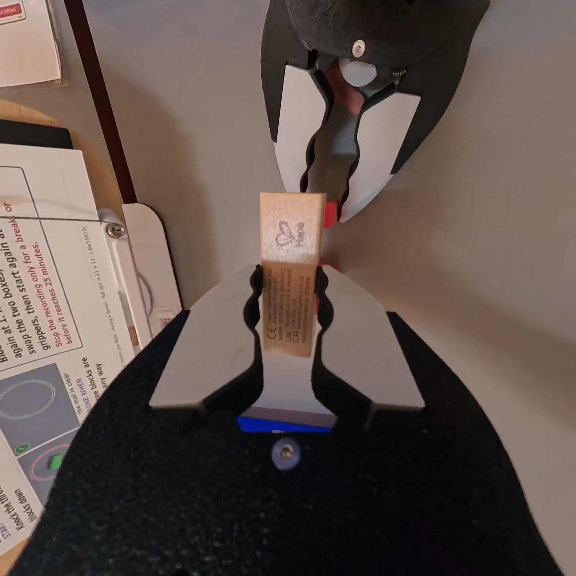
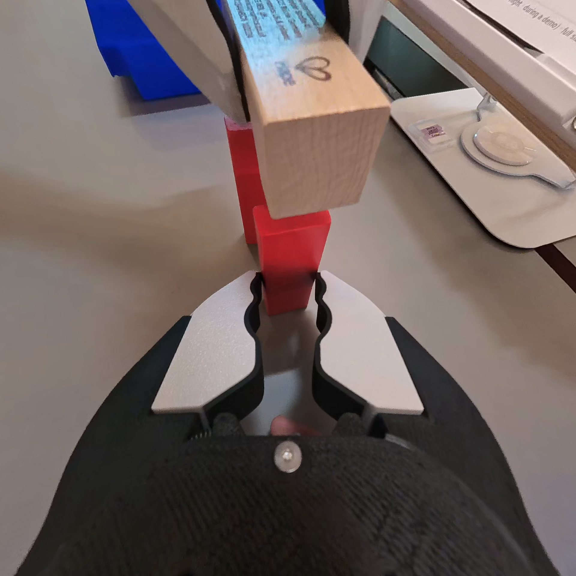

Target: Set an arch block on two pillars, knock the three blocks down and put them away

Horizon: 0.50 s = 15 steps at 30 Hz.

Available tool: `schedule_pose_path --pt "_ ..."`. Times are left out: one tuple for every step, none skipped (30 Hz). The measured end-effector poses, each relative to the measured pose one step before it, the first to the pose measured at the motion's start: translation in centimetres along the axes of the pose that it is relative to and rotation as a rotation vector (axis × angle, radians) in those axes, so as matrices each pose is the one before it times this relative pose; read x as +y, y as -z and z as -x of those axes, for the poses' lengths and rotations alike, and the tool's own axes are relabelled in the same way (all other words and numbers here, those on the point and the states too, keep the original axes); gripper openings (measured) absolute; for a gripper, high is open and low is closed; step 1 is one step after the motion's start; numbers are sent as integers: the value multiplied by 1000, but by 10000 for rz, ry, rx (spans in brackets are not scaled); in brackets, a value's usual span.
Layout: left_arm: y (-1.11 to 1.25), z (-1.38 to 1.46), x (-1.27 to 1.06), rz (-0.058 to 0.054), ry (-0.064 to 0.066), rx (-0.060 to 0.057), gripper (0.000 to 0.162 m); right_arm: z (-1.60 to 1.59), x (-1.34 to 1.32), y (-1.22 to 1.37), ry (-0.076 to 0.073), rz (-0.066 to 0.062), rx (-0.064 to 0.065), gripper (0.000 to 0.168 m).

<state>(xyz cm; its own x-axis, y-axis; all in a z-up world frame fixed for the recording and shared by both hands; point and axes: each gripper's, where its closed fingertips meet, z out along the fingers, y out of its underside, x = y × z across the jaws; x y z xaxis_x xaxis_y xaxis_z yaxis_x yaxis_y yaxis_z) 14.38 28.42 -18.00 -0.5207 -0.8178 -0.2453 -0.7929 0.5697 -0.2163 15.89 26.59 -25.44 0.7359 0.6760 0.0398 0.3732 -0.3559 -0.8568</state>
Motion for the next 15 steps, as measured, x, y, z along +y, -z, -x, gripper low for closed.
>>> schedule_pose_path --pt "-129 -41 -120 6 -26 10 34 9 -12 2 20 -15 -7 33" --pt "-122 -66 -114 16 -19 20 34 -11 3 -7 -6 -20 -4 33" --pt "-123 -46 -62 37 -24 12 34 46 7 4 -14 -10 -55 33" --pt "-129 -14 17 70 -36 -19 33 87 -3 -3 0 -3 -89 33" --pt "-126 1 92 96 -27 -22 33 14 0 -4 20 3 -16 33" --pt "-120 -9 104 75 -10 3 33 2 2 -15 32 1 4 33" --pt "-101 -40 82 44 10 28 34 18 -2 -4 12 1 -4 33" --pt "-65 -28 72 22 20 26 33 12 12 19 1 1 -15 33" --pt "-46 0 72 19 9 11 34 -18 9 6 -20 3 -24 33" --pt "-47 53 65 26 0 -17 33 8 4 -6 -50 5 -49 33" --pt "-48 45 75 45 14 -12 34 2 10 3 -41 7 -44 33" --pt "-60 -6 73 42 30 17 34 -1 14 -11 -13 10 -13 33" --pt "-59 -7 18 -10 22 9 34 4 11 11 9 6 19 33" --pt "-38 -8 -77 -88 30 0 34 -19 35 35 11 4 41 33" --pt "-9 -19 -82 -107 43 13 34 -5 15 23 28 4 48 33"
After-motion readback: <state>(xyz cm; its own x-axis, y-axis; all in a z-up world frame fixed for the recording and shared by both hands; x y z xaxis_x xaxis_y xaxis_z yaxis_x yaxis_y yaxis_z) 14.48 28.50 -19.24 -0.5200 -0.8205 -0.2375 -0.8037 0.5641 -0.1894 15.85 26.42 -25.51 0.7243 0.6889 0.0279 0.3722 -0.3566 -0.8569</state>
